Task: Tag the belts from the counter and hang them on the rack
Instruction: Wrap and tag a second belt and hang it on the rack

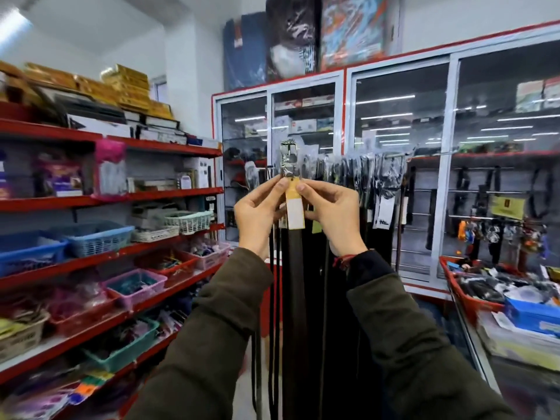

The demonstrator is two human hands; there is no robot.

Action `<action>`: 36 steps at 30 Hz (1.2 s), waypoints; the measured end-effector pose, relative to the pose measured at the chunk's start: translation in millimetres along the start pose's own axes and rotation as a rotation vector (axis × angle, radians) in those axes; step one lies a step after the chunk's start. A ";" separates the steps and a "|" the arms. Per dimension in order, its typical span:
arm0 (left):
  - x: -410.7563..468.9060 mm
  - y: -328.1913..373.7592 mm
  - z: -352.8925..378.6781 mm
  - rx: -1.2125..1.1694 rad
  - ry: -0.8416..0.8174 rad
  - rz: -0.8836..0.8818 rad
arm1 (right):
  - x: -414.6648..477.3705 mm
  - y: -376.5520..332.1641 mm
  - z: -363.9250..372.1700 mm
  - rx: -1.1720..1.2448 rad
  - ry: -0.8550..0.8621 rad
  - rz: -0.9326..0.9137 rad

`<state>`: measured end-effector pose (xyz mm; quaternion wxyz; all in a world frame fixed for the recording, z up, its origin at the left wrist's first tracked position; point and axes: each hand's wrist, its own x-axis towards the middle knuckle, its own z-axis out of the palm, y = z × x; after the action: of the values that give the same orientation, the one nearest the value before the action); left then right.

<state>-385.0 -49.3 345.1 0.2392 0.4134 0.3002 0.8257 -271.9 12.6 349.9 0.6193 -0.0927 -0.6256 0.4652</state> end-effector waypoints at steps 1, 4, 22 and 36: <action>4.3 4.6 -0.1 0.005 0.012 0.004 | 5.5 -2.3 5.6 0.007 0.004 0.012; 15.1 13.3 -1.6 0.007 0.056 -0.020 | 19.8 -6.0 17.0 -0.018 0.016 0.074; 38.8 -5.1 -4.8 0.055 0.049 -0.189 | 27.5 4.0 16.5 -0.063 0.081 0.192; -13.8 -98.8 -8.3 1.204 0.002 0.685 | -28.5 70.6 -52.6 -0.884 0.153 -0.246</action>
<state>-369.9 9.0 265.2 -0.3065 0.5451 0.5589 0.5446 -252.9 56.3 270.6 0.6155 -0.3070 -0.7226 0.0691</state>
